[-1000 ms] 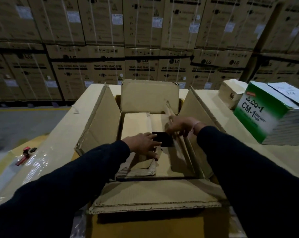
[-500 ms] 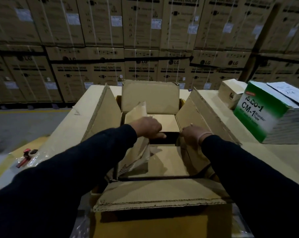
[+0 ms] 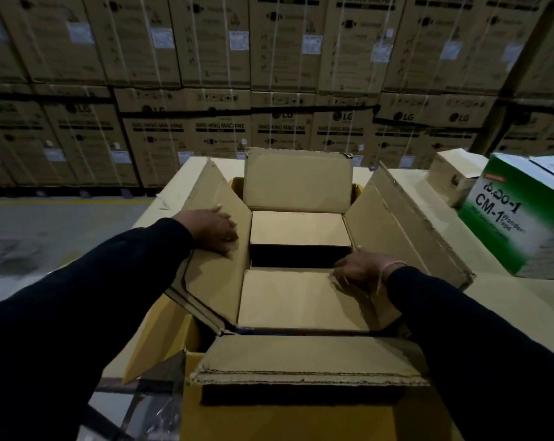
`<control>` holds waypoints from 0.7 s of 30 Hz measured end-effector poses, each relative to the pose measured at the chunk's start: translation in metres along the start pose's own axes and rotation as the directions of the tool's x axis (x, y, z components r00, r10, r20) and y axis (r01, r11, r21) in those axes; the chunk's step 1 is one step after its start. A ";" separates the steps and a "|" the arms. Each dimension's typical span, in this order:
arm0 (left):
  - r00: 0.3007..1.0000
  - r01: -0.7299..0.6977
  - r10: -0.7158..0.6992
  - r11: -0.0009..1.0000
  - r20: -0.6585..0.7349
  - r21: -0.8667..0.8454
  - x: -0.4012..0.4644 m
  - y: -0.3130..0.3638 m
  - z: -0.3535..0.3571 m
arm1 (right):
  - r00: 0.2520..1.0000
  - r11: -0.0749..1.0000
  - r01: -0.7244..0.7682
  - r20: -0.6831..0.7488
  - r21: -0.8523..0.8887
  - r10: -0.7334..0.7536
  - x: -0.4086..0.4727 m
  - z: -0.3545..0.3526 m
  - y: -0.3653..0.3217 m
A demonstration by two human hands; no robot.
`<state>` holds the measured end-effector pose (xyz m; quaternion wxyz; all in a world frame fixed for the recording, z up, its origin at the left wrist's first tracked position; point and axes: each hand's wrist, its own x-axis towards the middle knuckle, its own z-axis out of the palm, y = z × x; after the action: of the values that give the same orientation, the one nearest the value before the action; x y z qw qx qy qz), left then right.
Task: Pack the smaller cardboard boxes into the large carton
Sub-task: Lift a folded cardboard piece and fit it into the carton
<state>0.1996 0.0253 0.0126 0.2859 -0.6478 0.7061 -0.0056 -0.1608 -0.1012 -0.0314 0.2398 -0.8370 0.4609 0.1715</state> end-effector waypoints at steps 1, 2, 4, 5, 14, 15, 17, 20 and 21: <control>1.000 -0.022 0.021 0.999 0.020 0.031 0.001 0.001 -0.003 | 1.000 0.998 -0.012 0.009 0.064 0.011 -0.001 -0.001 0.000; 0.999 -0.004 0.004 1.000 0.043 -0.008 0.002 0.001 -0.005 | 1.000 0.992 -0.019 0.003 0.121 0.018 -0.003 -0.003 -0.001; 0.995 0.082 -0.073 0.985 0.065 -0.150 0.003 -0.002 -0.011 | 0.999 0.975 -0.015 -0.043 0.223 0.025 -0.006 -0.012 -0.003; 0.993 0.106 -0.092 0.967 0.070 -0.232 0.005 -0.005 -0.015 | 0.996 0.968 0.000 -0.081 0.249 0.021 -0.009 -0.020 -0.003; 0.949 0.310 -0.219 0.775 0.226 -0.550 0.040 -0.013 -0.065 | 0.991 0.999 0.005 0.132 -0.045 0.001 -0.072 -0.070 -0.001; 0.949 0.311 -0.222 0.768 0.224 -0.560 0.045 -0.009 -0.067 | 0.984 0.995 -0.013 0.174 -0.104 0.031 -0.078 -0.065 -0.001; 0.954 0.299 -0.253 0.831 0.160 -0.469 0.053 0.002 -0.073 | 0.977 0.948 -0.003 0.200 -0.317 0.070 -0.084 -0.049 0.002; 0.970 0.242 -0.243 0.934 0.029 -0.262 0.073 0.032 -0.074 | 0.983 0.790 0.109 0.184 -0.603 0.004 -0.088 -0.014 0.012; 0.972 0.232 -0.234 0.938 0.024 -0.256 0.084 0.040 -0.071 | 0.983 0.763 0.126 0.181 -0.633 -0.013 -0.089 -0.005 0.016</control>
<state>0.1340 -0.0710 0.0241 0.1942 -0.7584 0.6201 0.0498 -0.2197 -0.0502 0.0142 -0.0173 -0.8678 0.3215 0.3785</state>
